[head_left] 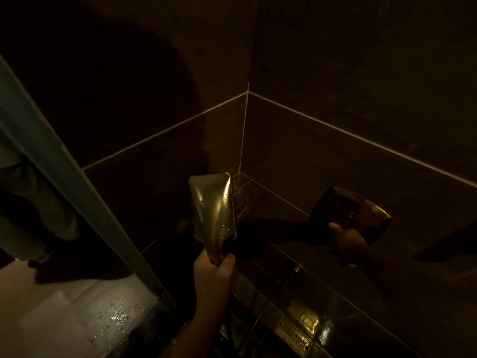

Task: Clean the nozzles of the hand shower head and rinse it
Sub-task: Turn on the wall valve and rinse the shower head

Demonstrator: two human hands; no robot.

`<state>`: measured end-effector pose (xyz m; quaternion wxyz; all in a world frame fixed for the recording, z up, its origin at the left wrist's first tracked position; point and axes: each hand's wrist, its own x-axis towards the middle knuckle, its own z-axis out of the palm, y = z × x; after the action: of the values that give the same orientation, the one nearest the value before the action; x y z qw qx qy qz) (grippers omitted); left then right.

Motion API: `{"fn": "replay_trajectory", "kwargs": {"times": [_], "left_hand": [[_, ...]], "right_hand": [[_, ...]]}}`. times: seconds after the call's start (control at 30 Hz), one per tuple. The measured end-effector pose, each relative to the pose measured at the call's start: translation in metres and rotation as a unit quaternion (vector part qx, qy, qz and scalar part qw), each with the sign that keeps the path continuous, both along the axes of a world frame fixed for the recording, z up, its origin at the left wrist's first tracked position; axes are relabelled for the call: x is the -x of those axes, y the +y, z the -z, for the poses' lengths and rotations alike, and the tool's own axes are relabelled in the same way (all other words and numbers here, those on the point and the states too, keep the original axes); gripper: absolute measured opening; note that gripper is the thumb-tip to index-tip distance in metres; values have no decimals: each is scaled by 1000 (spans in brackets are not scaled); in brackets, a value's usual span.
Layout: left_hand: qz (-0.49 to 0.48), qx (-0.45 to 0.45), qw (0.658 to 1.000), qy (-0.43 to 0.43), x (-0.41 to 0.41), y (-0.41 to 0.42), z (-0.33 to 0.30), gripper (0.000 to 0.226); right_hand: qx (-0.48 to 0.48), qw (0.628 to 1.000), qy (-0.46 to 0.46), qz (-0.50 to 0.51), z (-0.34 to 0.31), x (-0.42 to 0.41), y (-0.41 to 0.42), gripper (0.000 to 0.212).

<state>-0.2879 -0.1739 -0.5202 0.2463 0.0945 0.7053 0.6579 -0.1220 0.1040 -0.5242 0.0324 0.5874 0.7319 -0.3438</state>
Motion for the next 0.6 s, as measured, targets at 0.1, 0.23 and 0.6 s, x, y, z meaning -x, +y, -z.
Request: {"fn": "replay_trajectory", "kwargs": {"times": [0.1,0.23,0.6], "left_hand": [[3,-2,1000,-10,-2,5,2,14],[8,0,999,-31,-3,11,8,9],[45,16,998,-47,0,28,30,10]], "right_hand": [[16,1000,-20,-5,-2,-3,4,54],[25,999,-30,-2,-5,1,3,57],[37,993,33,107,11,0,11,48]]}}
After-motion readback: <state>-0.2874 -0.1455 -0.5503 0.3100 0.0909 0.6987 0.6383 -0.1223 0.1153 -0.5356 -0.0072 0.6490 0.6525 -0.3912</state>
